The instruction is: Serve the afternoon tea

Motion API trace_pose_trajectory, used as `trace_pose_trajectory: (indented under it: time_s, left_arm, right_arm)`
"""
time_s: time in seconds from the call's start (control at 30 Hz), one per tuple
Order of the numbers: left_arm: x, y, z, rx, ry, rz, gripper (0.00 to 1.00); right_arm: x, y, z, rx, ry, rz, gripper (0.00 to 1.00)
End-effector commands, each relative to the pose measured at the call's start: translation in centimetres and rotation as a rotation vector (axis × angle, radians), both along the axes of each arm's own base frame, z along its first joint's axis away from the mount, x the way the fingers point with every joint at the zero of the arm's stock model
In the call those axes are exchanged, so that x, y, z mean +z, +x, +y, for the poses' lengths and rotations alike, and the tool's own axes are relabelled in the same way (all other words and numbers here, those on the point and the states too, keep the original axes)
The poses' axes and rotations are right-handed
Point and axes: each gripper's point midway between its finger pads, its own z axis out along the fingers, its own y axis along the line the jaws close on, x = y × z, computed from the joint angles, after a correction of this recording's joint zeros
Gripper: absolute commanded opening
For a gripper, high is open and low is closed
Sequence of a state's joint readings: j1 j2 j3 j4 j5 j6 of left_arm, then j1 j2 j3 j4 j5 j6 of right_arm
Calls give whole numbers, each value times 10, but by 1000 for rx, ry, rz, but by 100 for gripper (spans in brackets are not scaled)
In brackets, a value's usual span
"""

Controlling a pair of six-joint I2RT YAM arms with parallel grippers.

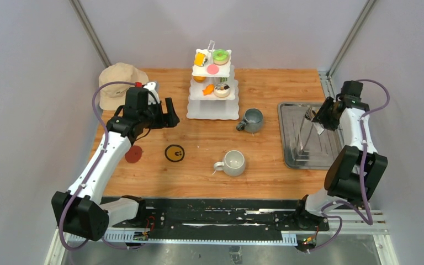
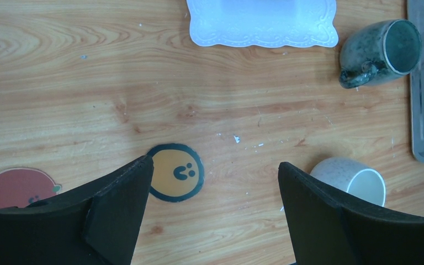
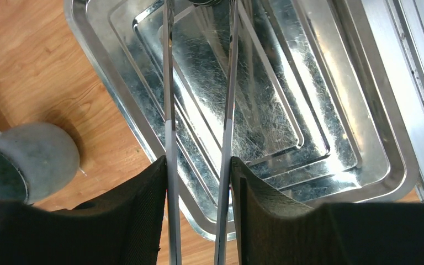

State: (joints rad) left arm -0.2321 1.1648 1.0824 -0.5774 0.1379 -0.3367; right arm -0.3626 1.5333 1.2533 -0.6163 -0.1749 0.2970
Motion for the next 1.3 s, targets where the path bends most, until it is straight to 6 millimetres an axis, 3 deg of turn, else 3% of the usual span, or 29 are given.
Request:
trace_pose_trajectory:
  time_s: [0.0,0.53,0.73,0.97,1.27]
  left_arm:
    - [10,7,-3,-8,-12,-38,88]
    - [8,5,-1,-5,-7,-35,88]
    - [10,4,-1,-6,-7,-40,88]
    - [12,2,0,-2,-7,-45,88]
    - [12,0,0,-2,-14,-47,88]
  right_arm:
    - [5,4,8,69,-69,27,44]
    - [-11,12,21,184,-198,160,46]
    - [-10,12,18,182,-231,178,37]
    - [9,8,23,180,-240,143,23]
    - [43,-12,34,158,-218,35,17]
